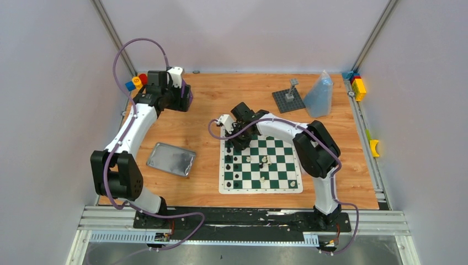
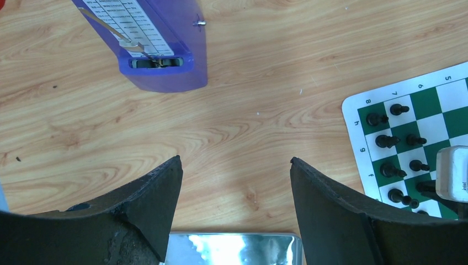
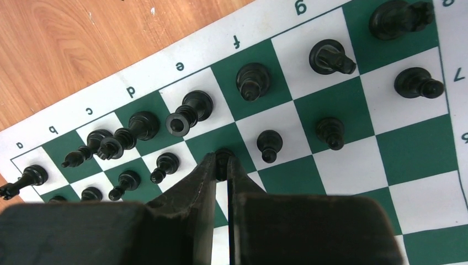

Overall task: Set up the chess pieces on the board
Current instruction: Place the chess piece on the chessboard.

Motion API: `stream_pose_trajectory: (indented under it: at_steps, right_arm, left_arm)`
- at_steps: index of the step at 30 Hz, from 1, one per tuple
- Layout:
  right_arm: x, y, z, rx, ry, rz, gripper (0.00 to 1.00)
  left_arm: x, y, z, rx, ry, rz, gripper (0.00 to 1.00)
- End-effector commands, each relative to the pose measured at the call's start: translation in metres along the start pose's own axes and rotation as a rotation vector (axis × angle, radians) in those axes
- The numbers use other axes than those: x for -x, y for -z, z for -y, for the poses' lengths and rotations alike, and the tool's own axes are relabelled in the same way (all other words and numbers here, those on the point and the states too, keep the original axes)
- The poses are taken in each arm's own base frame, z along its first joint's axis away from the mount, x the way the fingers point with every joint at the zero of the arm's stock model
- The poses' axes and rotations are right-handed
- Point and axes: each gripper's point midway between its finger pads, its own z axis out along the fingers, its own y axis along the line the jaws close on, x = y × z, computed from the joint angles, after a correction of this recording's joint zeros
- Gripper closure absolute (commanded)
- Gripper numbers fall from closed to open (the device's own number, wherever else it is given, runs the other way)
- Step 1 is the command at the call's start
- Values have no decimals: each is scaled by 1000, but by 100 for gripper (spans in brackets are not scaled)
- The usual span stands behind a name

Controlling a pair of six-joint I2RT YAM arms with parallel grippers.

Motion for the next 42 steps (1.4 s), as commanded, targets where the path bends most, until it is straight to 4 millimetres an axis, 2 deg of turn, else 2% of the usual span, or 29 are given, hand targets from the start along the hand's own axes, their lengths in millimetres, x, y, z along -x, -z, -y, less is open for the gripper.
stream_pose_trajectory:
  at_steps: [1,6,13,16,21,24,28,31,37,42]
  right_arm:
    - [14,-1,2,-15,33,23,100]
    - [13,-5,0,-17,36,11,95]
    - [21,7,2,-49,34,35,62]
    - [29,20,4,-76,41,57,58]
    - [40,56,7,-119,38,108,57]
    - [39,80,6,-128,26,137,57]
    - [22,102,-3,-117,15,156,56]
    - [-6,106,-13,-99,2,121,55]
    - [-53,108,-31,-73,-65,63,54]
    - [-68,105,-43,-9,-120,59,54]
  left_arm:
    - [13,11,2,-8,9,54,21]
    - [11,10,2,-12,10,48,21]
    - [9,10,3,-16,8,42,21]
    - [8,9,3,-14,7,38,21]
    - [8,8,3,-15,6,34,21]
    - [8,7,4,-22,3,33,21]
    - [9,8,7,-47,-20,42,20]
    - [11,10,9,-57,-36,49,20]
    - [11,13,7,-50,-64,53,19]
    - [8,10,6,-47,-68,44,19]
